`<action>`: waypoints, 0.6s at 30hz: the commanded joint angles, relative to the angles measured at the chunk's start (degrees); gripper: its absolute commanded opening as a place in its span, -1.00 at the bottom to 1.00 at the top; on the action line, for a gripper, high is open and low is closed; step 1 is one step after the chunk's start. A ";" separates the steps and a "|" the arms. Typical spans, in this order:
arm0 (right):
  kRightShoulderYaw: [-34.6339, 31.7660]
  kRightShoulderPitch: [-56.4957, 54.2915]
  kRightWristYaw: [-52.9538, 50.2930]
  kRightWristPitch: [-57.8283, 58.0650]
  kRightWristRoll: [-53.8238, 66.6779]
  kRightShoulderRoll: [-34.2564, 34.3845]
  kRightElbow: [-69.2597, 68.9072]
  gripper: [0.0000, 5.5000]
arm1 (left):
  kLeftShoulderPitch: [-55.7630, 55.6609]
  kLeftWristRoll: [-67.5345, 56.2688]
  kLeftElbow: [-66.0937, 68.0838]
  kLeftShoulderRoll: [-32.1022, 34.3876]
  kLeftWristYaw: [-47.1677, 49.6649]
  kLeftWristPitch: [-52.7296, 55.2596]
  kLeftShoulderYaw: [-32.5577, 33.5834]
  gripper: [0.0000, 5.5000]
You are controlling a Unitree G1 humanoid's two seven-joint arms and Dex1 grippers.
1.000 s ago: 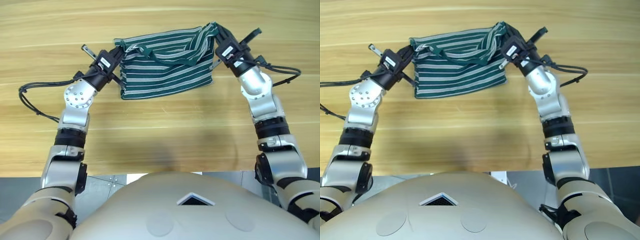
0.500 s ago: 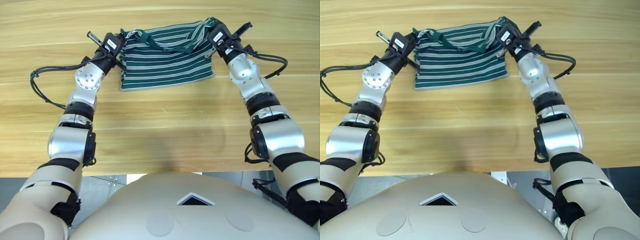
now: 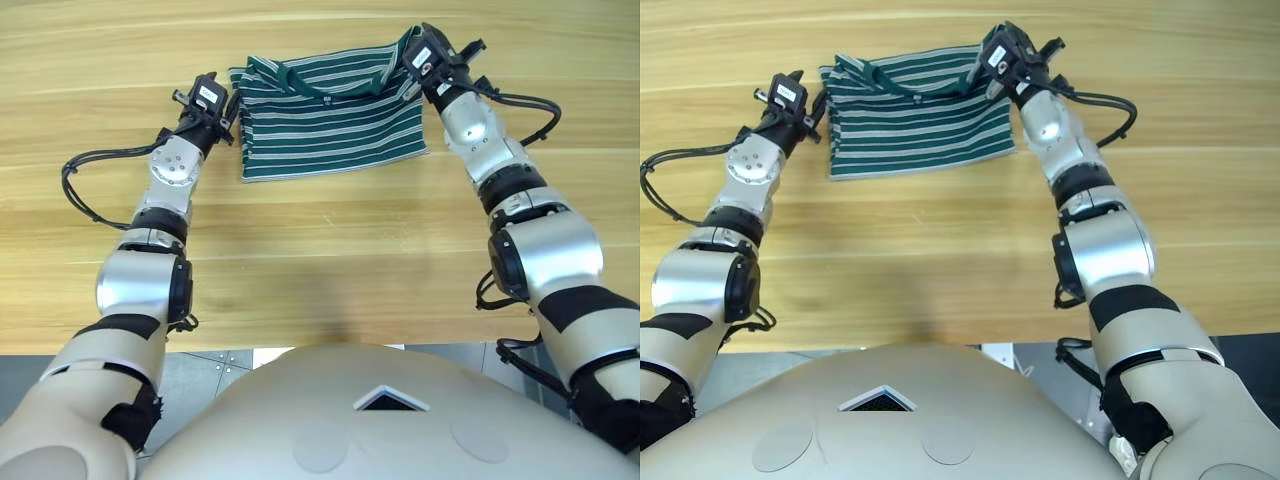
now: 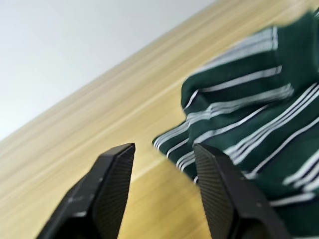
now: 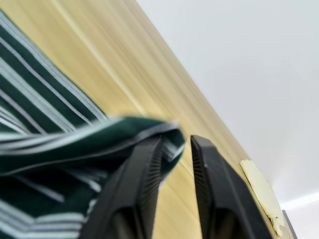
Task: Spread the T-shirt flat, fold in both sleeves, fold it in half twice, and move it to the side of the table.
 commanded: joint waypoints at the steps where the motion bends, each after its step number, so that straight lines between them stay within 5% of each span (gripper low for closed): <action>1: -3.47 -2.62 0.63 4.12 3.85 2.67 2.80 -0.36 | -0.31 0.06 1.40 0.55 2.97 1.37 1.14 -0.01; 8: -3.48 -1.82 -3.29 4.96 3.01 3.02 2.89 0.04 | 3.11 7.45 -5.37 2.33 10.17 -7.65 -3.62 0.38; 12: -1.60 4.62 -3.47 -4.38 2.27 2.57 -3.38 0.04 | 0.72 15.61 -11.44 2.46 13.19 -12.23 -9.48 0.43; 18: 1.14 21.76 0.52 -10.73 1.26 -1.53 -26.85 0.04 | -11.19 28.42 -4.11 1.00 14.04 -2.30 -19.76 0.43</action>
